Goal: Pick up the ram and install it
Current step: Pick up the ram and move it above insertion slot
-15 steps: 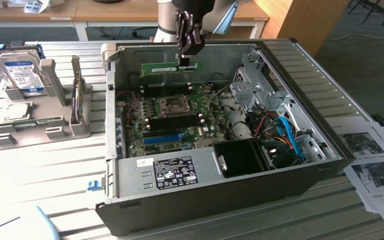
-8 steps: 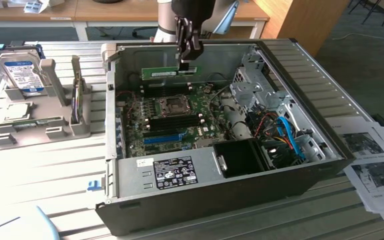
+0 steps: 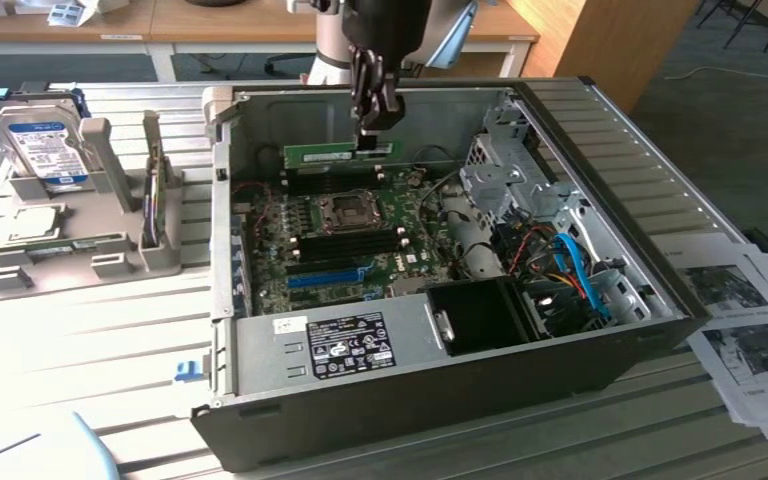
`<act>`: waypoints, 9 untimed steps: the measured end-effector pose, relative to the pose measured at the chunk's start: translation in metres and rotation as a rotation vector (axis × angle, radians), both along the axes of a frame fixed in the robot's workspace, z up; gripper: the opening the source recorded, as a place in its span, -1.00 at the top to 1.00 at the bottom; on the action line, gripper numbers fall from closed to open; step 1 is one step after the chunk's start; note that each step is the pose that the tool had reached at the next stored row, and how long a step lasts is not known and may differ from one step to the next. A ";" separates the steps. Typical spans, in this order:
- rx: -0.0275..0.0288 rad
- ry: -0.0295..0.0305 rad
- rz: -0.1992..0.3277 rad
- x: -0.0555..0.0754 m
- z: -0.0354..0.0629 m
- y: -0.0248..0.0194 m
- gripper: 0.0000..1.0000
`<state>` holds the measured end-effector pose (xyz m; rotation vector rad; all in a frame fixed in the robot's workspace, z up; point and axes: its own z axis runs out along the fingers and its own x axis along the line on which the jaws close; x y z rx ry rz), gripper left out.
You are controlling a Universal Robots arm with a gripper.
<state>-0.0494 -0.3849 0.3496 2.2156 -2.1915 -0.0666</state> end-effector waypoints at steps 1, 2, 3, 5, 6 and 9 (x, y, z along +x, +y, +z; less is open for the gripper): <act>0.0001 0.0000 0.000 0.000 -0.0014 0.0000 0.78; 0.0000 0.0000 0.000 0.000 -0.0026 0.0000 0.78; -0.0001 0.0000 0.000 0.000 -0.0041 0.0000 0.78; 0.0001 0.0000 0.000 0.000 -0.0070 0.0000 0.78; 0.0000 0.0000 0.000 0.000 -0.0084 0.0000 0.78; 0.0000 0.0000 0.000 0.000 -0.0126 0.0000 0.78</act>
